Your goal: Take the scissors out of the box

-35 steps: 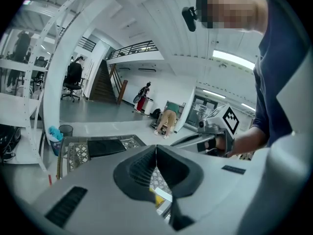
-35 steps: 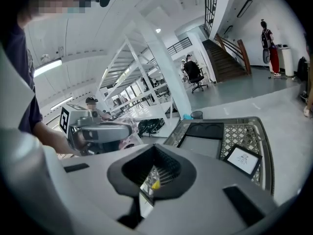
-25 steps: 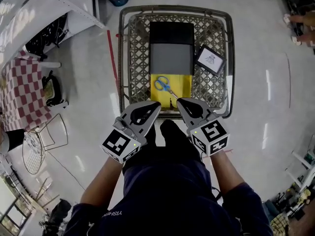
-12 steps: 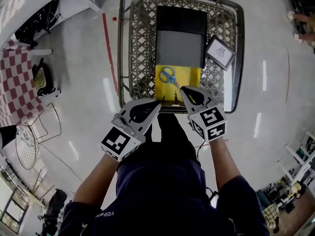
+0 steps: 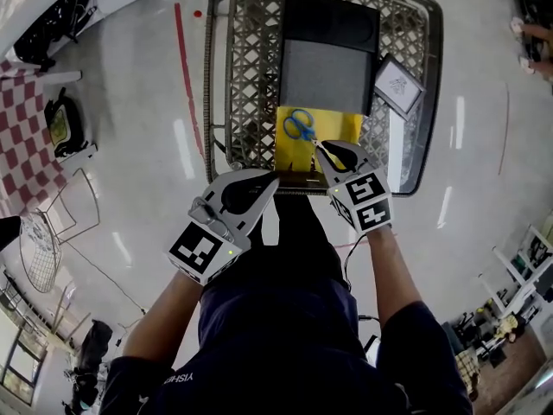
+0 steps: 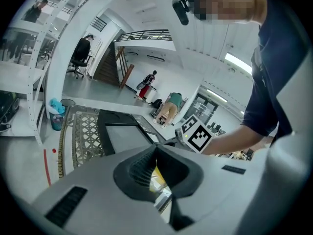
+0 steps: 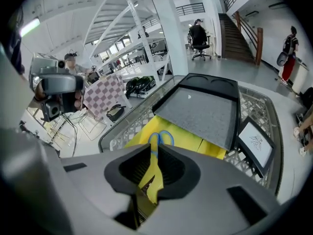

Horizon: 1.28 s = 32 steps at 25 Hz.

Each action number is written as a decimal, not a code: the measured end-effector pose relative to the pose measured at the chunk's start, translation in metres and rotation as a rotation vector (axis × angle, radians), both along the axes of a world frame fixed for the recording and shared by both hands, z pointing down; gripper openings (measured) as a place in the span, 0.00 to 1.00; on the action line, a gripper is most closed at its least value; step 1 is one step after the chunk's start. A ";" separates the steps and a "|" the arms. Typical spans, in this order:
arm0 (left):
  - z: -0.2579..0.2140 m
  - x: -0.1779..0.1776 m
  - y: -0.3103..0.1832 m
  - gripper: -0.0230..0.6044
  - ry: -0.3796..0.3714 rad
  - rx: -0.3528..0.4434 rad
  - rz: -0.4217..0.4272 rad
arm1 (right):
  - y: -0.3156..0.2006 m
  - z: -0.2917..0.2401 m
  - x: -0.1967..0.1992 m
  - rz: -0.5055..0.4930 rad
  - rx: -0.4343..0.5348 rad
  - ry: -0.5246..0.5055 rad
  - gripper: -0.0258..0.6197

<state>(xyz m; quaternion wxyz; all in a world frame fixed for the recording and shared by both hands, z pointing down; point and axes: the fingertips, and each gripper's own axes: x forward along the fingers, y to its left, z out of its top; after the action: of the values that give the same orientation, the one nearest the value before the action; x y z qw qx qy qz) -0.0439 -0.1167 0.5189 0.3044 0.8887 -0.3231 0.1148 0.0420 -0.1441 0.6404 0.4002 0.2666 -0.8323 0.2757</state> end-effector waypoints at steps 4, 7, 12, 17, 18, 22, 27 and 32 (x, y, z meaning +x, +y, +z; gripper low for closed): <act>0.002 -0.002 -0.002 0.08 0.017 -0.011 -0.001 | 0.003 0.019 -0.002 -0.031 -0.028 0.044 0.16; 0.004 -0.004 -0.002 0.08 0.031 -0.020 -0.004 | 0.006 0.033 -0.003 -0.054 -0.053 0.079 0.20; 0.008 -0.011 0.001 0.08 0.041 -0.039 -0.023 | 0.010 0.048 -0.004 -0.064 -0.094 0.123 0.26; 0.013 -0.018 0.003 0.08 0.044 -0.057 -0.035 | 0.011 0.061 -0.006 -0.097 -0.100 0.195 0.30; 0.013 -0.019 0.003 0.08 0.045 -0.058 -0.035 | 0.011 0.065 -0.006 -0.105 -0.097 0.212 0.31; 0.017 -0.022 0.007 0.08 0.048 -0.066 -0.033 | 0.012 0.078 -0.004 -0.121 -0.099 0.267 0.32; 0.019 -0.027 0.010 0.08 0.051 -0.079 -0.038 | 0.011 0.084 -0.002 -0.117 -0.104 0.311 0.28; 0.021 -0.032 0.012 0.08 0.051 -0.083 -0.040 | 0.011 0.089 -0.001 -0.138 -0.089 0.339 0.25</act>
<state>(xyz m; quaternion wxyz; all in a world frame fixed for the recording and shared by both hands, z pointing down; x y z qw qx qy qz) -0.0754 -0.1044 0.5403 0.3514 0.8712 -0.3280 0.0995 0.0408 -0.1330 0.7295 0.5641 0.2336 -0.7561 0.2355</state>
